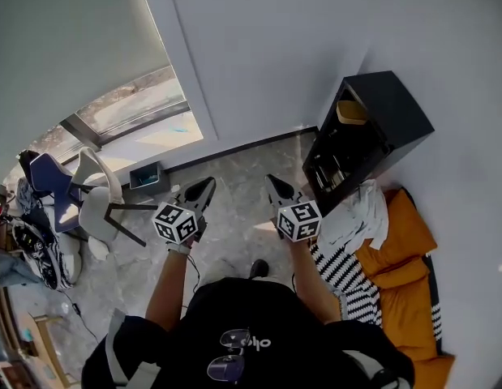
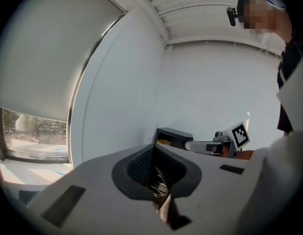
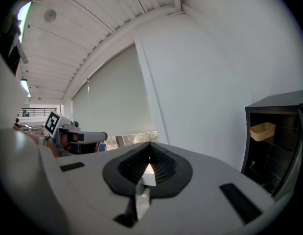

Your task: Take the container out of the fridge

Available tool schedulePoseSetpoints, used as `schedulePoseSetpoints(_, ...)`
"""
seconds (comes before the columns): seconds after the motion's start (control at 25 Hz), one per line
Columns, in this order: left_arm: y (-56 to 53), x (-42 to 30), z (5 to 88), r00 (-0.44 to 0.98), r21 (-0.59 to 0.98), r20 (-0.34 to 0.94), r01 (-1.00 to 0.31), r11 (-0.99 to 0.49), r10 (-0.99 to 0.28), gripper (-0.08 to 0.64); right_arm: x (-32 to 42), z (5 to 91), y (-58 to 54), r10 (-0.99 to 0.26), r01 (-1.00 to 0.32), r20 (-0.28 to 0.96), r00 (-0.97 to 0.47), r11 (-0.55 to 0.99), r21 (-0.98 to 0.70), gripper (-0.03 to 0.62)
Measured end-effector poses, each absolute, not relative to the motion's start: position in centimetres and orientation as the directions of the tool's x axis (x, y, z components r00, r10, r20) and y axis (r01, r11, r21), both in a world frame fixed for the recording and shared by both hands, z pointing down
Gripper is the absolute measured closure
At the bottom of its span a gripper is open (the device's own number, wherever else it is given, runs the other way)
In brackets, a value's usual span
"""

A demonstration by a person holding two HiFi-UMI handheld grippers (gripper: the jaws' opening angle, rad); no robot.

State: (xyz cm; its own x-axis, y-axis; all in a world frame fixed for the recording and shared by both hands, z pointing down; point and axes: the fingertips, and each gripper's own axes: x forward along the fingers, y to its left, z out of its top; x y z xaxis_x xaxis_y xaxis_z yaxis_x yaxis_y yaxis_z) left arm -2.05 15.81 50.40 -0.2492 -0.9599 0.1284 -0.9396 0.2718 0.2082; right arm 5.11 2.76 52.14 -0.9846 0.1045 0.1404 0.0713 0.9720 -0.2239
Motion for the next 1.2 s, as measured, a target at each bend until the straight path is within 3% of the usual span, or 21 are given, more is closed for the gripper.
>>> schedulePoseSetpoints(0.52, 4.9, -10.3, 51.8, -0.108, 0.257, 0.099, -0.958, 0.130, -0.989, 0.557, -1.8, 52.8, -5.2, -0.011, -0.048, 0.168, -0.986, 0.975, -0.215, 0.584)
schedulePoseSetpoints(1.2, -9.7, -28.9, 51.6, 0.253, 0.292, 0.066, -0.930, -0.224, -0.965, 0.557, -14.9, 52.3, -18.7, -0.407, -0.446, 0.220, -0.886, 0.878, -0.172, 0.584)
